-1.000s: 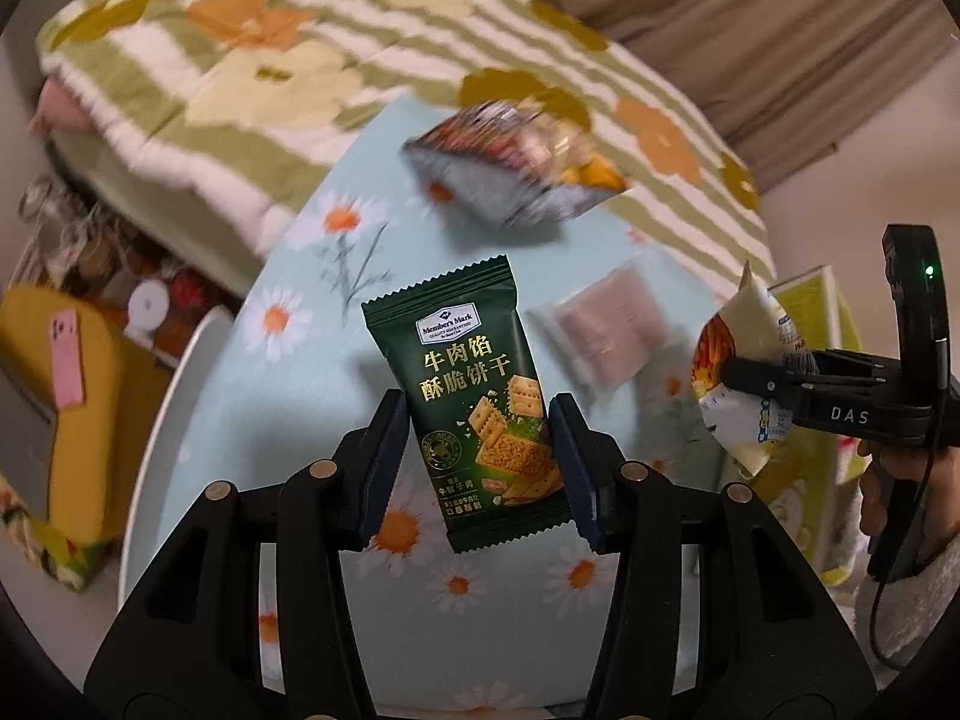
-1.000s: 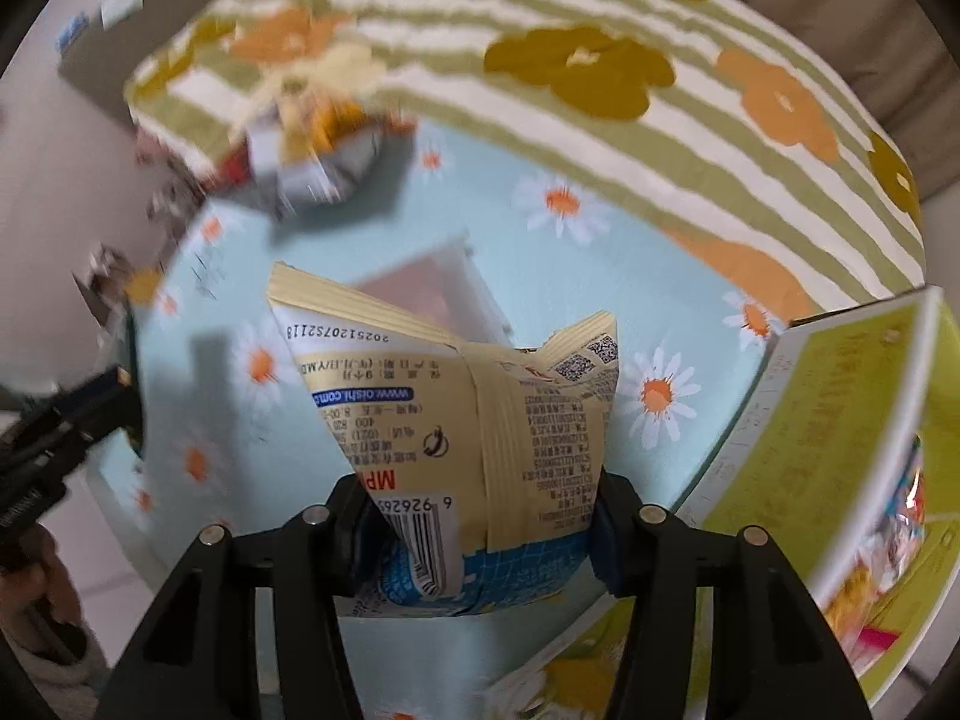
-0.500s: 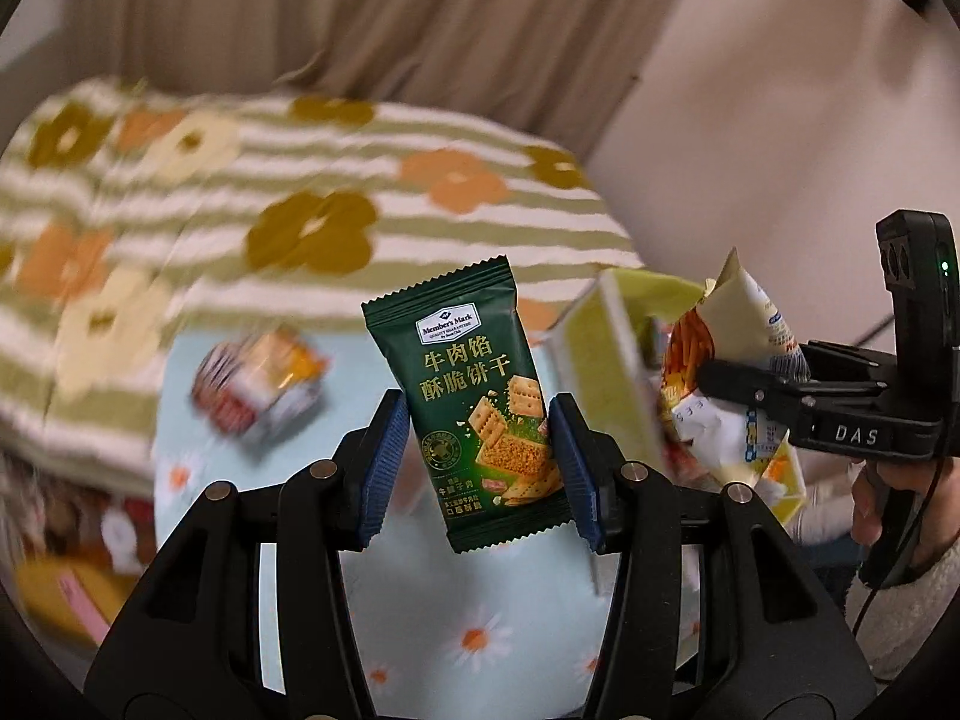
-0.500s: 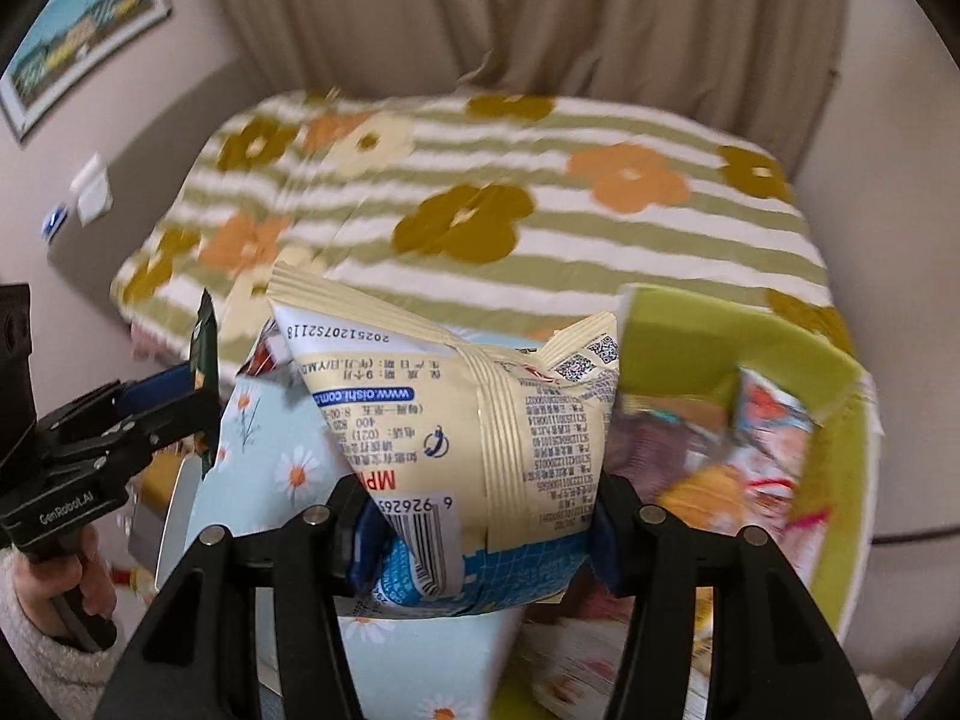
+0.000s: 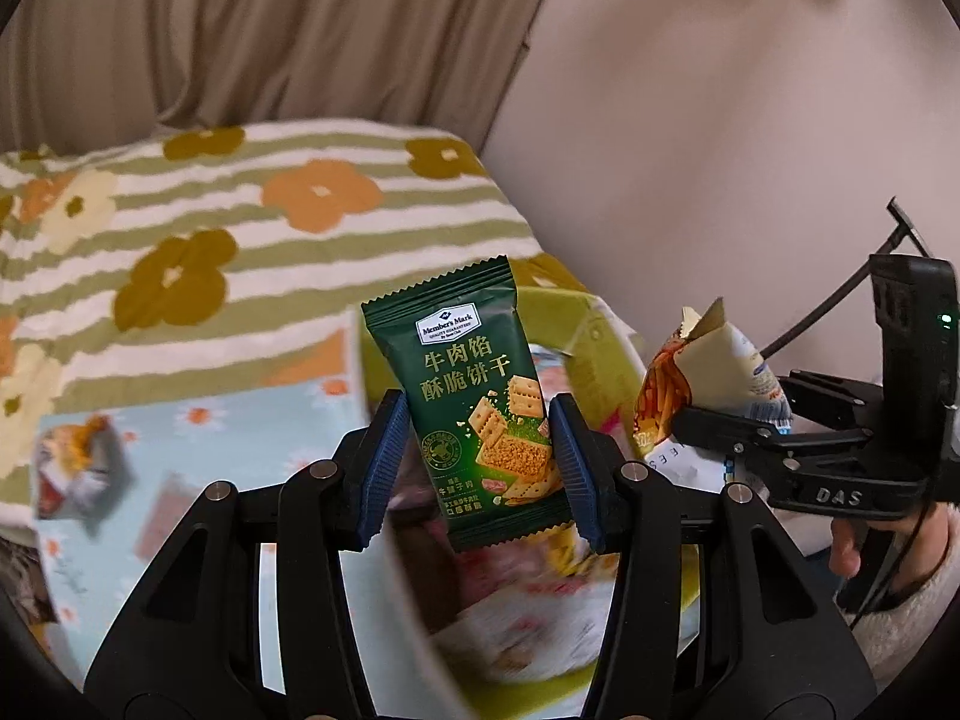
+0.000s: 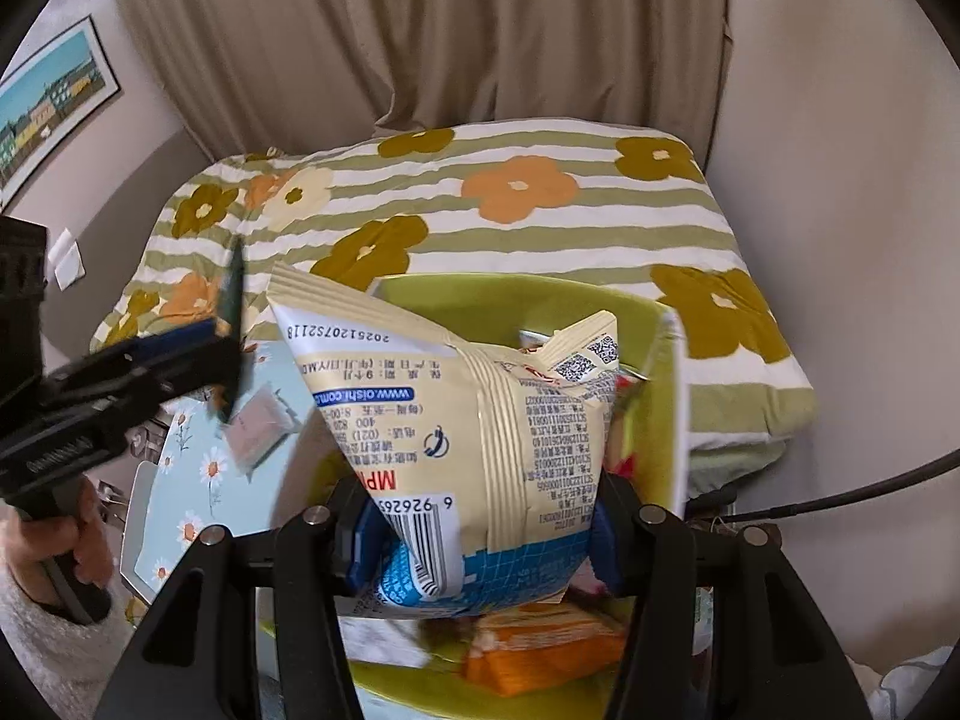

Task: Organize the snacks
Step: 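Carry both held snacks over the cardboard box and open both grippers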

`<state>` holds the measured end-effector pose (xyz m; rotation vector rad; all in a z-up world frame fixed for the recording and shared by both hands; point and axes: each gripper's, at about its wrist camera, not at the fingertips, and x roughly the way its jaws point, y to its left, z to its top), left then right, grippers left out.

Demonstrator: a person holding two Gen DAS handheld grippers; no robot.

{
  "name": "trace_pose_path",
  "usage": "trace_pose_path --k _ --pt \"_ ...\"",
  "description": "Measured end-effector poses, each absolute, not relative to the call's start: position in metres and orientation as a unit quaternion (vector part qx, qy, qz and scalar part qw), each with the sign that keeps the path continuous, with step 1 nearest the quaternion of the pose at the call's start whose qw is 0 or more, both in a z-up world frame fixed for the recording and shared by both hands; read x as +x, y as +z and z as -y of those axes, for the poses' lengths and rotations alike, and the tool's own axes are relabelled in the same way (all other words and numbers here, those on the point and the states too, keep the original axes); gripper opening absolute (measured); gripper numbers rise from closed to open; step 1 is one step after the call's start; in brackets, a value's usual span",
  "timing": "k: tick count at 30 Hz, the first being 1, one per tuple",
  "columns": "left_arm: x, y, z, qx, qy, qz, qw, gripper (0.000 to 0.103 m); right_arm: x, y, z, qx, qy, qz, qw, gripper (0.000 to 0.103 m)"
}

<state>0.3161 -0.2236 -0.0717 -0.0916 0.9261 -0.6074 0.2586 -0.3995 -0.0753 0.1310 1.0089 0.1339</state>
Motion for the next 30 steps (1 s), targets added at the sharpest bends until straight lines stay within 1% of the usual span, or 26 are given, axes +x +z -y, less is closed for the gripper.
trace_pose_path --k 5,7,8,9,10,15,19,24,26,28,29,30 --pt "0.329 -0.105 0.269 -0.037 -0.285 -0.481 0.828 0.045 0.259 -0.094 0.427 0.096 0.076 -0.493 0.861 0.051" --pt "0.332 -0.114 0.282 -0.025 -0.277 -0.486 0.829 0.049 0.257 -0.099 0.434 0.105 0.082 -0.496 0.858 0.051" --pt "0.332 -0.117 0.287 -0.017 -0.27 -0.488 0.83 0.07 0.257 -0.102 0.437 0.11 0.084 -0.497 0.857 0.051" --pt "0.332 -0.12 0.289 -0.01 -0.265 -0.492 0.829 0.099 0.256 -0.105 0.441 0.115 0.085 -0.498 0.855 0.051" --pt "0.331 -0.121 0.29 -0.009 -0.265 -0.496 0.827 0.102 0.255 -0.106 0.444 0.118 0.085 -0.499 0.854 0.051" --pt "0.328 -0.127 0.273 -0.017 -0.254 -0.519 0.816 0.103 0.25 -0.111 0.453 0.132 0.083 -0.502 0.851 0.051" --pt "0.321 -0.123 0.248 -0.047 -0.248 -0.512 0.821 0.102 0.251 -0.111 0.451 0.132 0.089 -0.501 0.85 0.051" --pt "0.313 -0.118 0.233 -0.05 -0.233 -0.504 0.83 0.103 0.262 -0.12 0.444 0.132 0.094 -0.513 0.843 0.051" --pt "0.311 -0.114 0.228 -0.051 -0.226 -0.501 0.834 0.102 0.265 -0.123 0.441 0.135 0.1 -0.507 0.846 0.053" --pt "0.307 -0.111 0.222 -0.049 -0.216 -0.498 0.839 0.102 0.265 -0.123 0.438 0.124 0.088 -0.493 0.857 0.072" --pt "0.305 -0.109 0.22 -0.048 -0.21 -0.497 0.841 0.102 0.263 -0.121 0.437 0.118 0.083 -0.48 0.865 0.095" --pt "0.302 -0.108 0.216 -0.047 -0.205 -0.495 0.843 0.103 0.259 -0.118 0.436 0.114 0.084 -0.467 0.873 0.103"
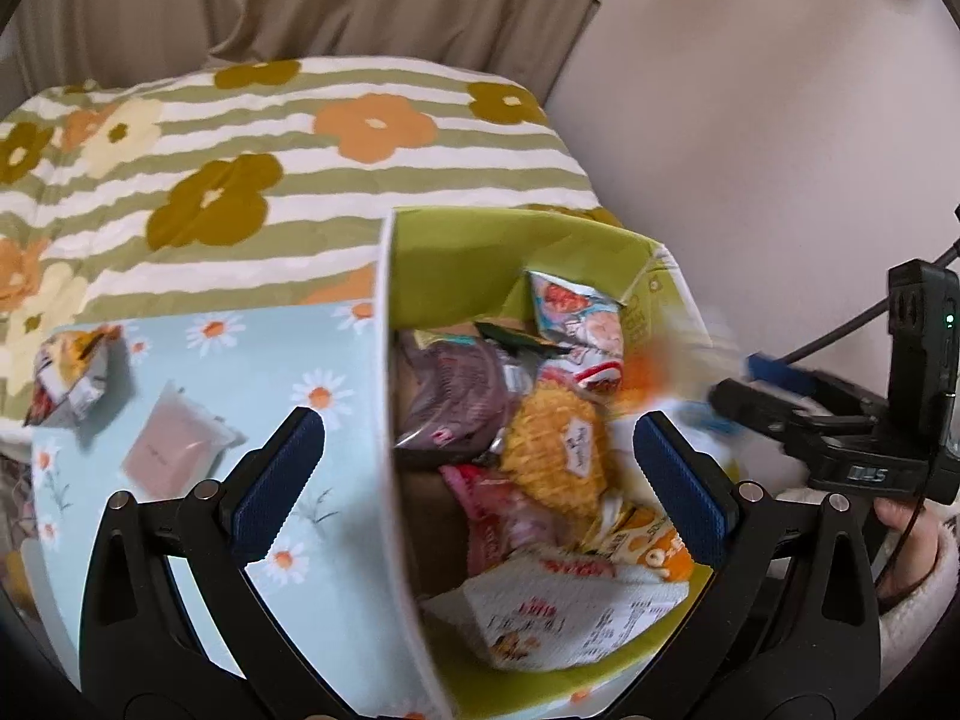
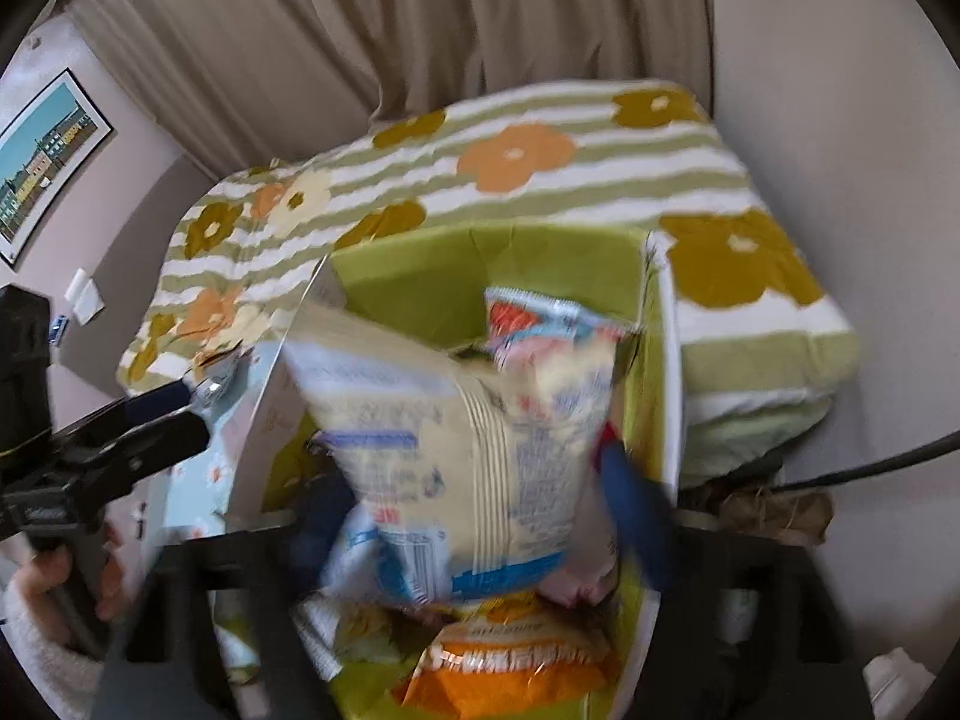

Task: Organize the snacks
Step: 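Carry both held snacks over the cardboard box and open both grippers, then move both grippers back over the orange chip bag and pink pastry packet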

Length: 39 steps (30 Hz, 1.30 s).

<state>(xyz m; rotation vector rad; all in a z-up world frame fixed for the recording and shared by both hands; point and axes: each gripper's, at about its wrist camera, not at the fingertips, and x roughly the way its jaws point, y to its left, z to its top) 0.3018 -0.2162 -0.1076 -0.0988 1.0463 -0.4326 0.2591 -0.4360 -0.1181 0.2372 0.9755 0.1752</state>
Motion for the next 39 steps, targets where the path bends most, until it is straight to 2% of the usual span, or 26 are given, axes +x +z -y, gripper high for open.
trace_pose_path --k 7,14,25,39 --pt "0.268 -0.1 0.174 -0.054 -0.152 -0.481 0.862 0.103 0.25 -0.121 0.423 0.113 0.116 -0.497 0.852 0.103" --pt "0.241 -0.078 0.119 -0.059 -0.098 -0.465 0.878 0.102 0.237 -0.083 0.397 0.083 0.15 -0.454 0.874 0.103" --pt "0.215 -0.052 0.035 -0.083 -0.078 -0.43 0.896 0.103 0.218 -0.054 0.324 0.072 0.17 -0.41 0.893 0.103" --pt "0.246 -0.061 -0.084 -0.054 -0.129 -0.438 0.888 0.103 0.23 -0.066 0.195 0.088 0.12 -0.438 0.886 0.103"
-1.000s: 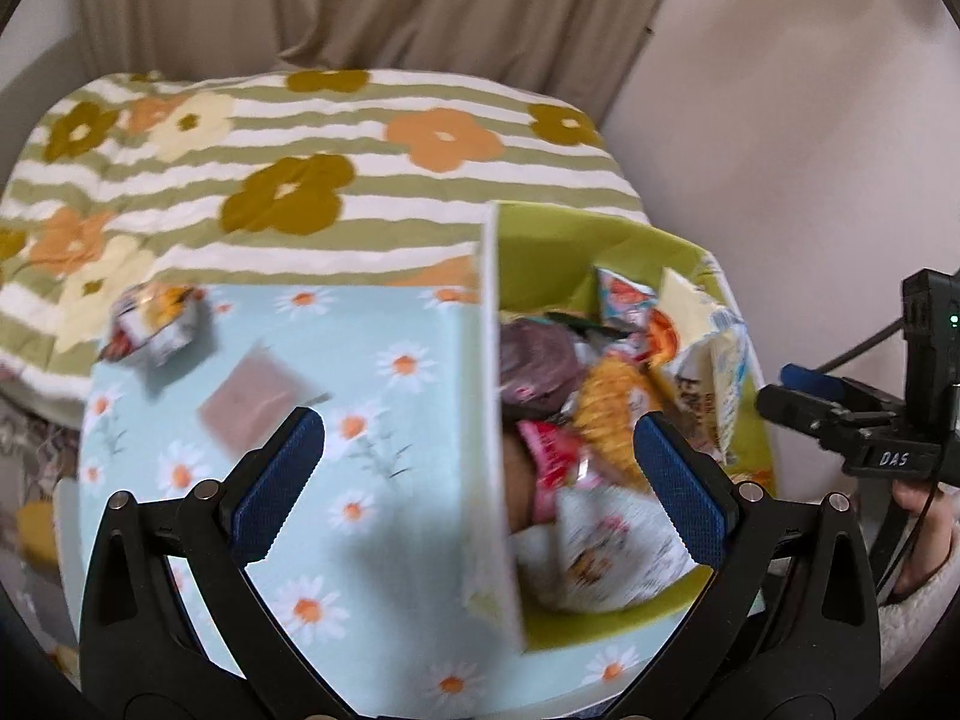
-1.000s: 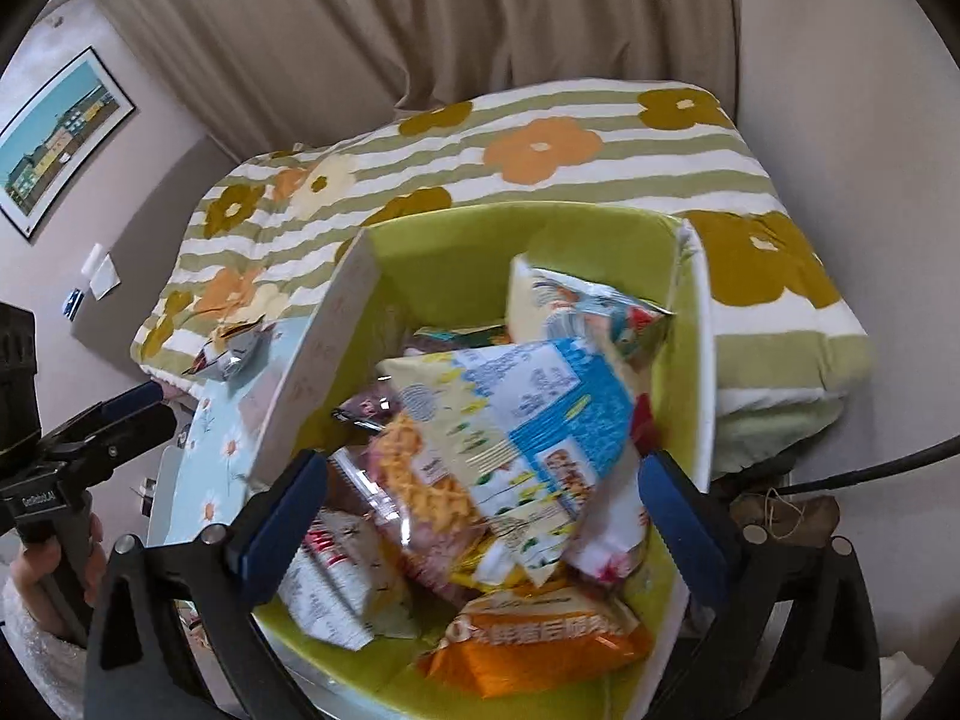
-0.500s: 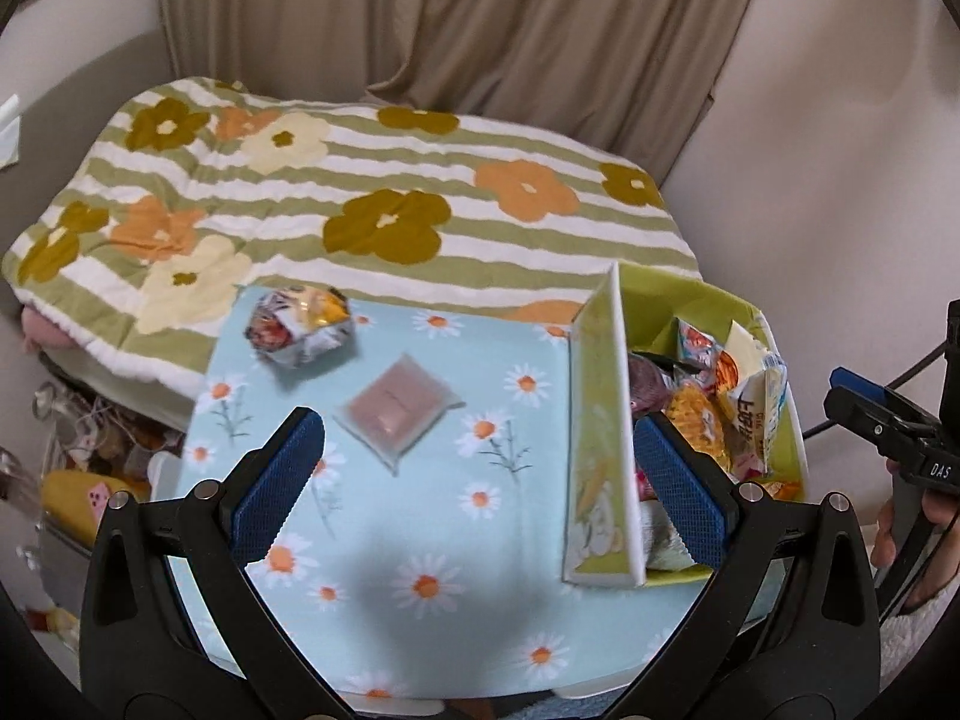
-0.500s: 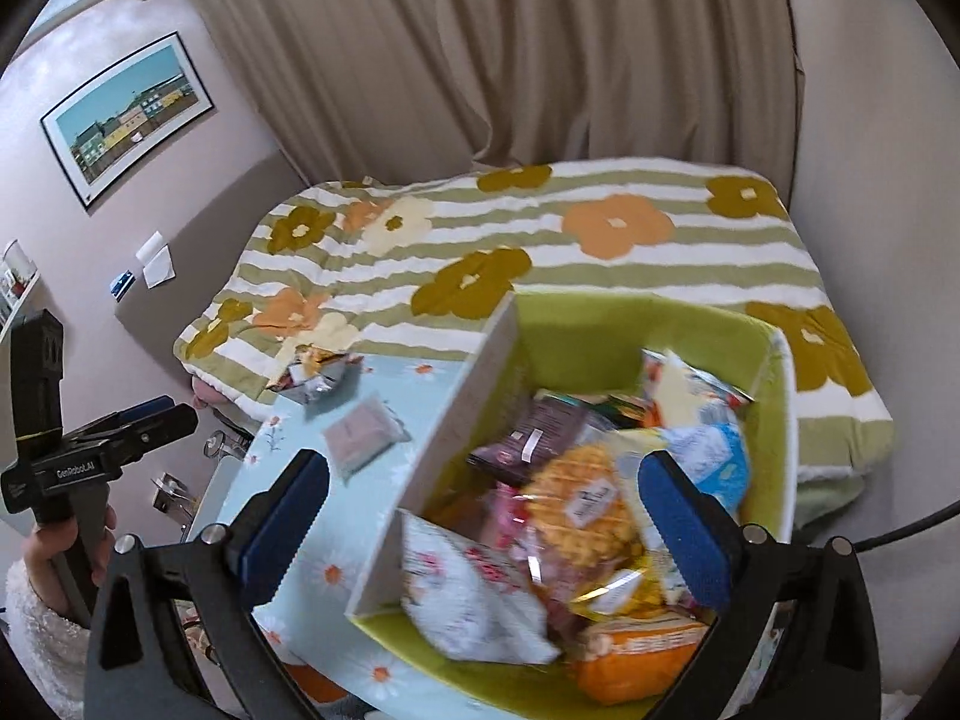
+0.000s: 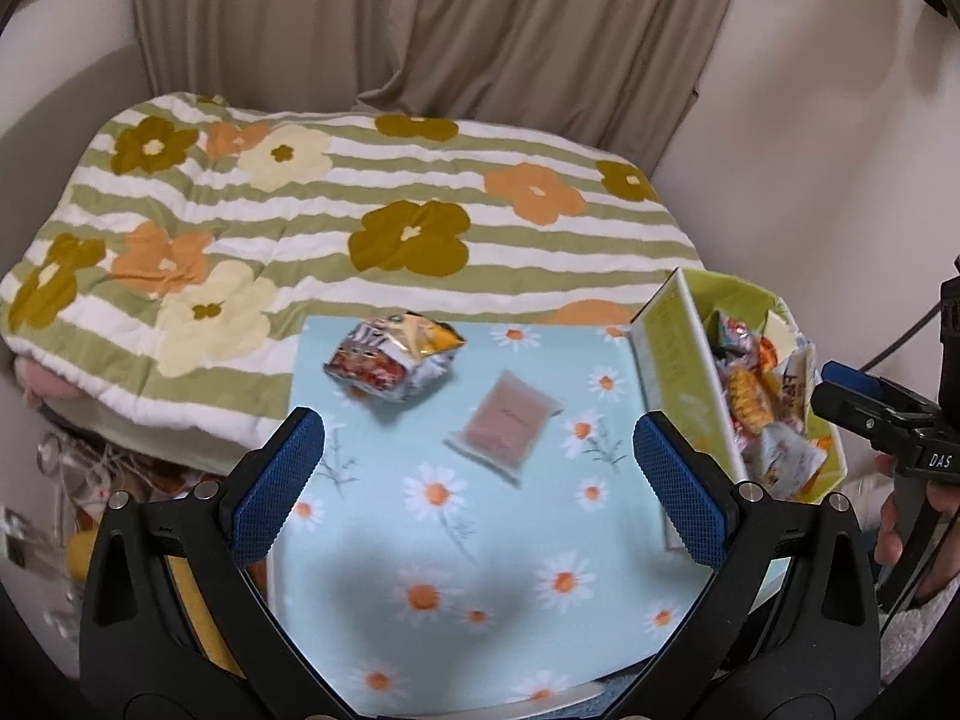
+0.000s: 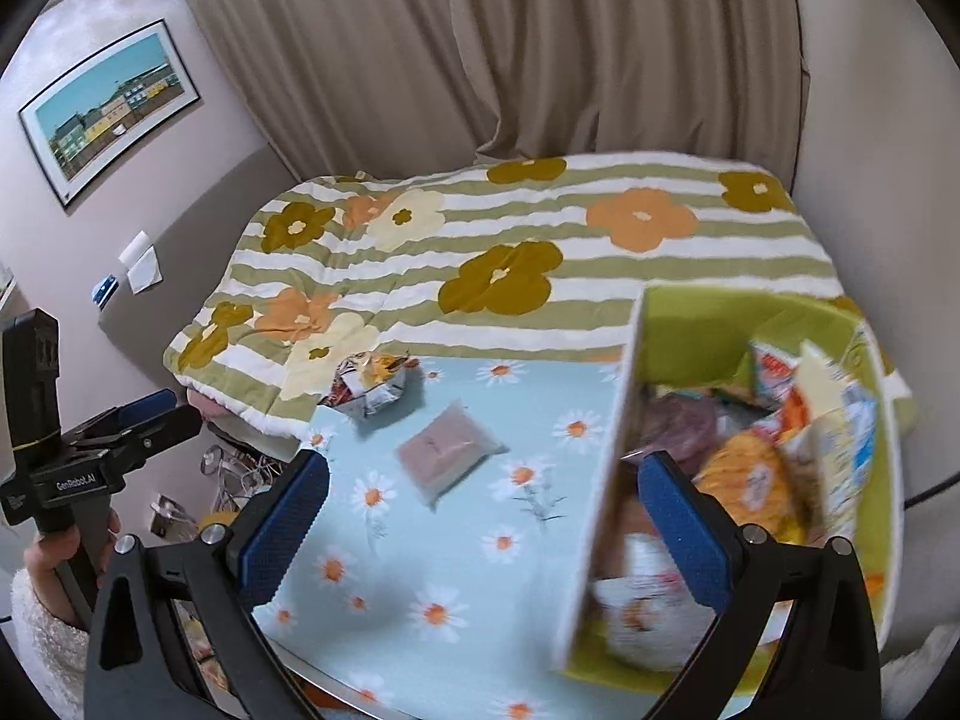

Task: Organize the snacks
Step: 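Move both grippers back over the orange chip bag and pink pastry packet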

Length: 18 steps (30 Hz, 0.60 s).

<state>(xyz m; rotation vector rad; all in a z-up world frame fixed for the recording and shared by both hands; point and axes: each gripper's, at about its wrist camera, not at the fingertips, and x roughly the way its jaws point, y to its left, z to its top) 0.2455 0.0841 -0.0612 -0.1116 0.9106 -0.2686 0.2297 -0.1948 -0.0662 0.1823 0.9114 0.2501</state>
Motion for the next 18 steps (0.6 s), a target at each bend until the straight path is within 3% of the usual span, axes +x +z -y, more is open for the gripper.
trace_pose_path --k 8,18 --pt "0.301 -0.106 -0.114 -0.022 -0.176 -0.477 0.861 0.103 0.255 -0.11 0.138 0.087 0.08 -0.48 0.869 0.103" --pt "0.404 -0.184 -0.089 0.05 -0.243 -0.543 0.802 0.102 0.3 -0.196 0.096 0.068 0.042 -0.524 0.848 0.103"
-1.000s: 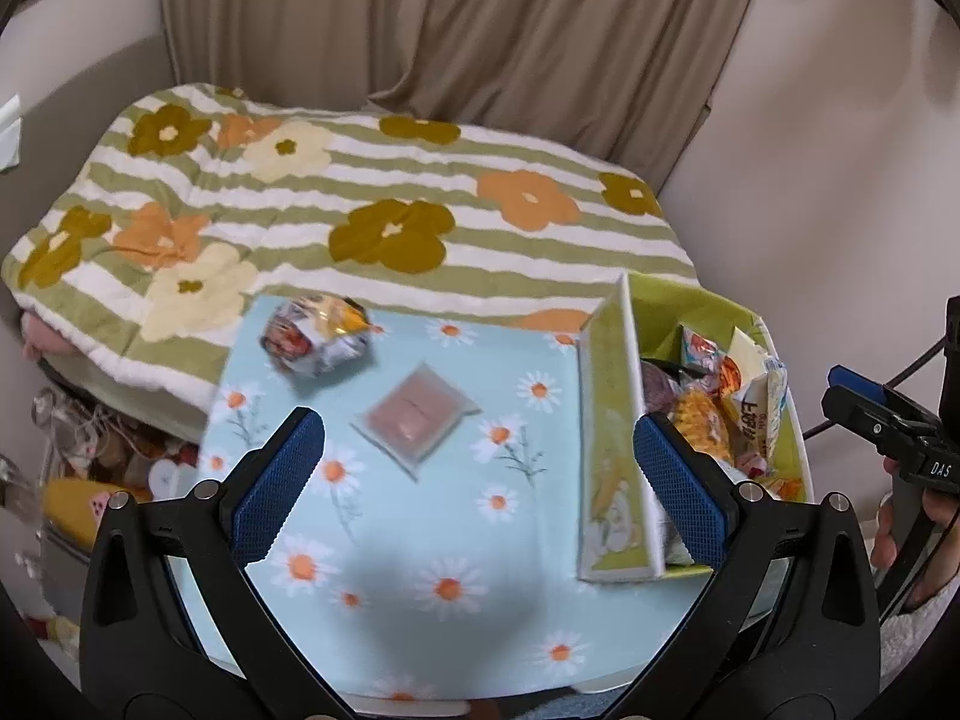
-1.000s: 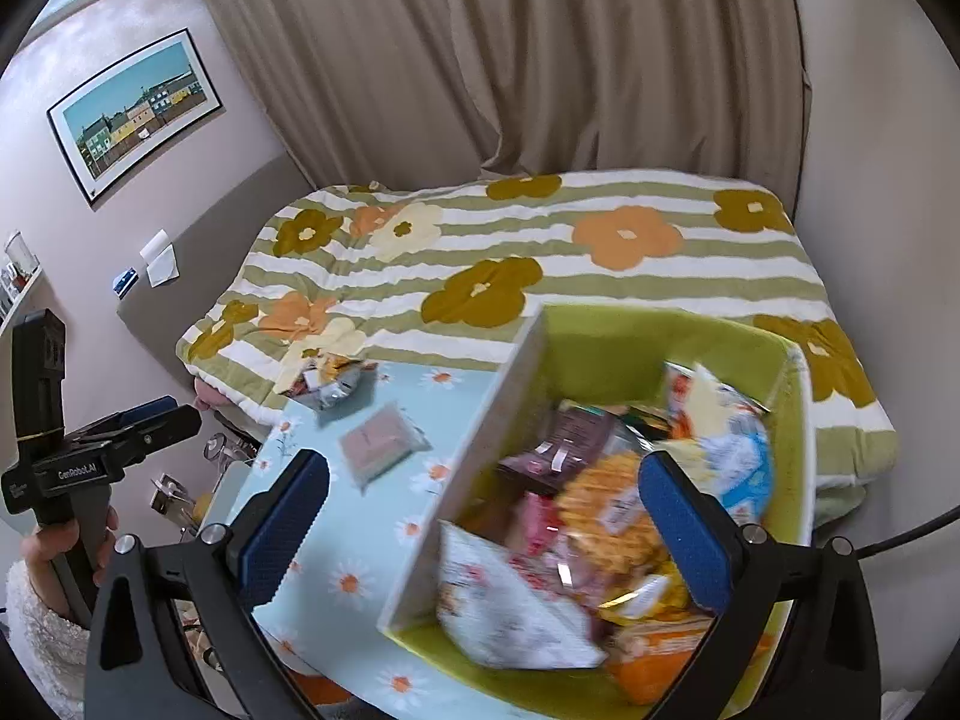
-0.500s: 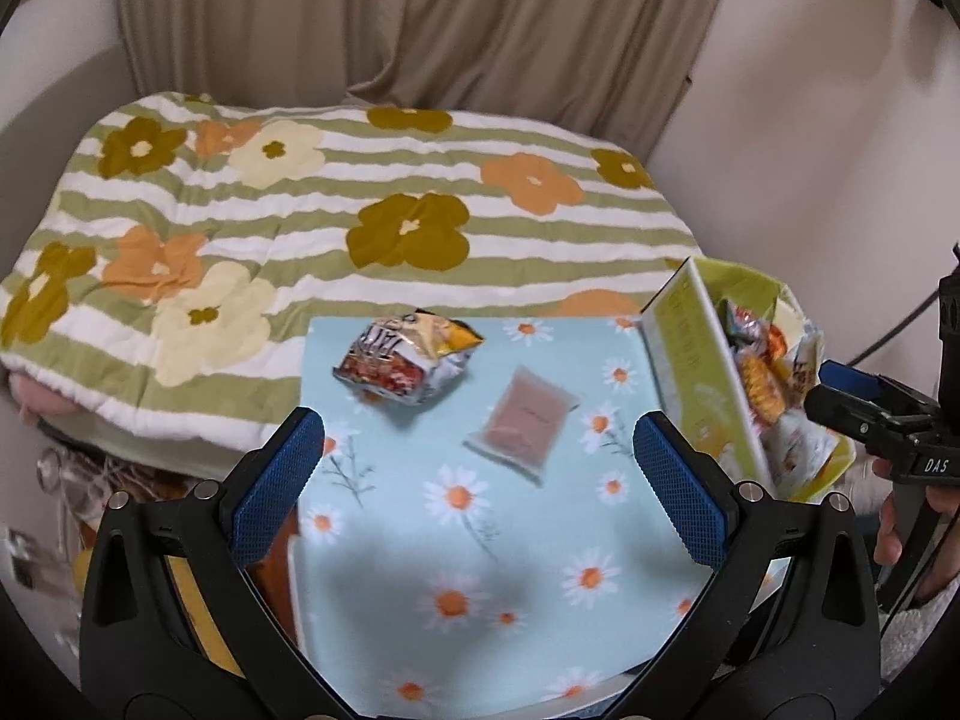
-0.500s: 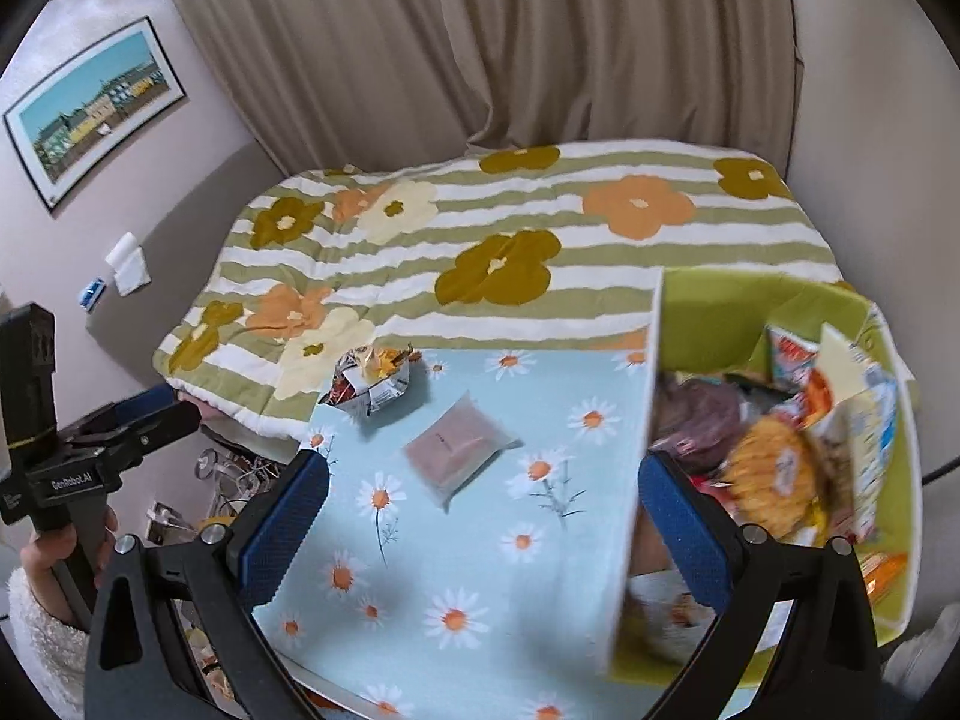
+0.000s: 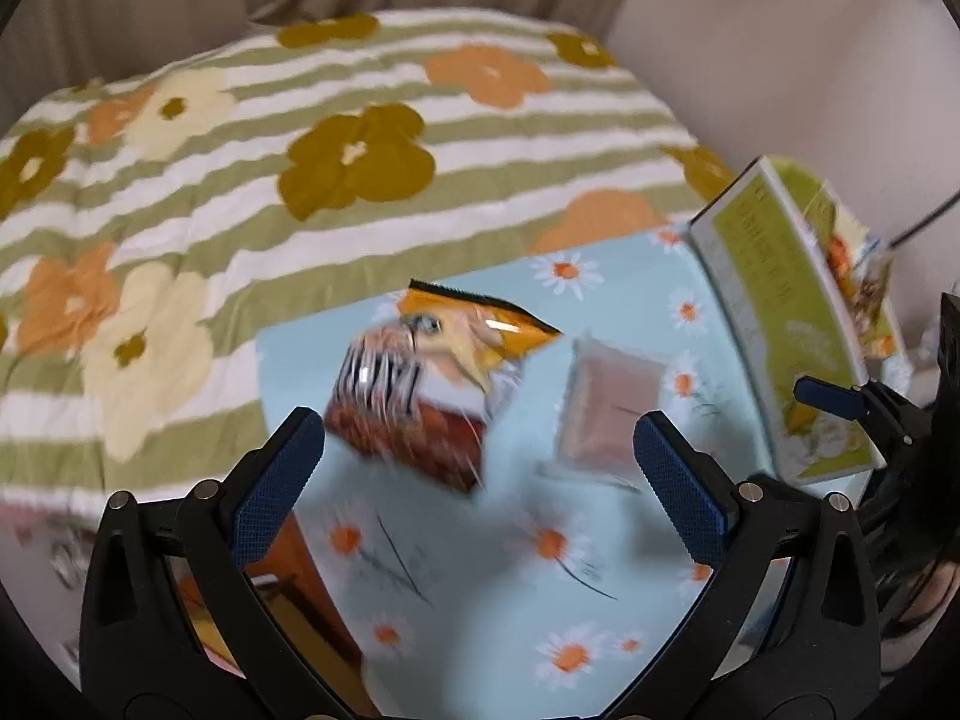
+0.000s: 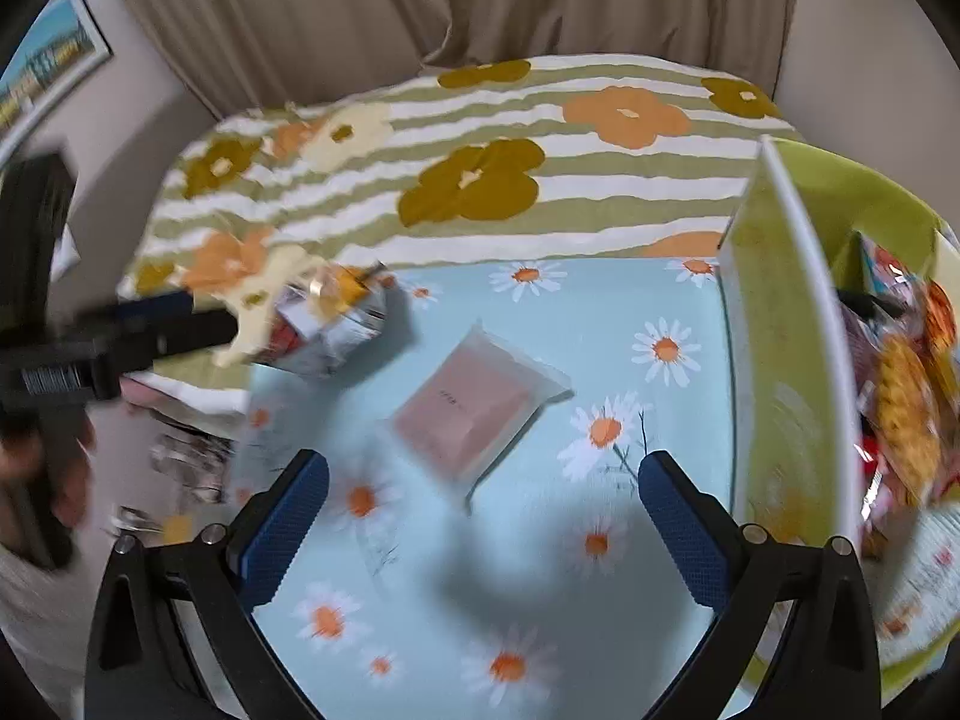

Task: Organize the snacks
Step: 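Move both grippers back over the orange chip bag and pink pastry packet, then grasp the orange chip bag with the left gripper while the right grasps the pink pastry packet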

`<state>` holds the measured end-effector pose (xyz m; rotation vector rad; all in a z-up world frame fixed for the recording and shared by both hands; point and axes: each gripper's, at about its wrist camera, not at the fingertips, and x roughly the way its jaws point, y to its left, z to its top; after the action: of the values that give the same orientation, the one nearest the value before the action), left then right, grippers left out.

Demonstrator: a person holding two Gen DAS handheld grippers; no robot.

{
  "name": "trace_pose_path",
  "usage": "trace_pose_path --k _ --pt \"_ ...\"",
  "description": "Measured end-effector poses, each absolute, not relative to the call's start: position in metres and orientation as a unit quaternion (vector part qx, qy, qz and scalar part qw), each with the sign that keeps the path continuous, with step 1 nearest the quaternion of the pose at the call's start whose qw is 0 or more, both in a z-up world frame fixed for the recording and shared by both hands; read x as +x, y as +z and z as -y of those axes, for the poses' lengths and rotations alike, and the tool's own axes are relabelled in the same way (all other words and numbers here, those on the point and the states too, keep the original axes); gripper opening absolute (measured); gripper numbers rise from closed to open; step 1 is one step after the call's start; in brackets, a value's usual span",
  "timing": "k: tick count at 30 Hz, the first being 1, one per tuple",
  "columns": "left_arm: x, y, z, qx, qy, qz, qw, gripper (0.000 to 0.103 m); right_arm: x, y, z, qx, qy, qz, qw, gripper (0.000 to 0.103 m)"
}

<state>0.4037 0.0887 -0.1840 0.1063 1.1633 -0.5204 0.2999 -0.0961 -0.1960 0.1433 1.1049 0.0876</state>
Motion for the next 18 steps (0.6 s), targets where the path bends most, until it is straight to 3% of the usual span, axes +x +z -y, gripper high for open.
trace_pose_path --k 15,16,18 --pt "0.464 -0.279 -0.062 0.11 -0.277 -0.609 0.735 0.102 0.325 -0.255 0.075 0.118 -0.008 -0.51 0.852 0.103" --pt "0.464 -0.282 -0.061 0.111 -0.278 -0.609 0.734 0.101 0.326 -0.256 0.073 0.117 -0.01 -0.509 0.853 0.103" --pt "0.462 -0.285 -0.058 0.117 -0.281 -0.609 0.733 0.082 0.326 -0.257 0.07 0.117 -0.013 -0.505 0.855 0.103"
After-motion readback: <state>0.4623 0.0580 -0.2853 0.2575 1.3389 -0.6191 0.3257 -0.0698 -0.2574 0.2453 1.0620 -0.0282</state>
